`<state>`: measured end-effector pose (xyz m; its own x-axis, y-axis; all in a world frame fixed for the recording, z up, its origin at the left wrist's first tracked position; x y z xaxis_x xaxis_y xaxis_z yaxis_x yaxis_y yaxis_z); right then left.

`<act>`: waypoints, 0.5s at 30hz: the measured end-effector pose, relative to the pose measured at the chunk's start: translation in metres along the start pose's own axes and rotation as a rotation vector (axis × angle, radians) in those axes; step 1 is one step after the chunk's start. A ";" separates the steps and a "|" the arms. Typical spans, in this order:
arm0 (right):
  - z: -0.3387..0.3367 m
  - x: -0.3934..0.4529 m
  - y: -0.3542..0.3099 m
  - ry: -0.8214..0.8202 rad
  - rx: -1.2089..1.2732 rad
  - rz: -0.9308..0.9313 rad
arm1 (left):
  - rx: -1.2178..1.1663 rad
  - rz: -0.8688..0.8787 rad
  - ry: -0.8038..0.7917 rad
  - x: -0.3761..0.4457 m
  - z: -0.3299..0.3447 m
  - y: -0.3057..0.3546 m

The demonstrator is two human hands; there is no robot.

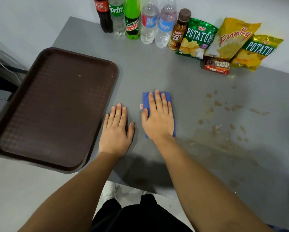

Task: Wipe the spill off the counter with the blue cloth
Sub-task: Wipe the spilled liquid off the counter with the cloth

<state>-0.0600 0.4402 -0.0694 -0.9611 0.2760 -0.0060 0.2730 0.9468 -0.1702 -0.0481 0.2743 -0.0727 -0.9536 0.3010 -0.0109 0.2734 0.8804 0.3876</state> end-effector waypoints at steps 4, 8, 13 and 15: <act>-0.005 0.013 0.019 0.023 0.020 0.032 | -0.001 0.012 0.000 -0.001 0.001 -0.001; -0.005 0.007 0.044 0.015 0.020 0.109 | 0.006 0.017 0.000 -0.001 0.003 -0.002; -0.010 -0.032 0.076 0.053 0.008 0.186 | 0.012 0.022 -0.009 -0.001 0.006 -0.004; -0.010 -0.058 0.078 0.060 -0.002 0.199 | 0.014 0.021 -0.013 0.000 0.007 -0.004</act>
<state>0.0172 0.4997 -0.0726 -0.8843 0.4666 0.0192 0.4571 0.8732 -0.1694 -0.0482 0.2732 -0.0812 -0.9458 0.3244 -0.0148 0.2954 0.8786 0.3752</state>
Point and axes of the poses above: each hand's wrist, its own x-axis towards the middle knuckle, its own z-axis out of the palm, y = z × x, the point moved 10 cm from there along x, towards the middle knuckle, and after that the axes turned 3 degrees about -x, right-handed, at the moved point
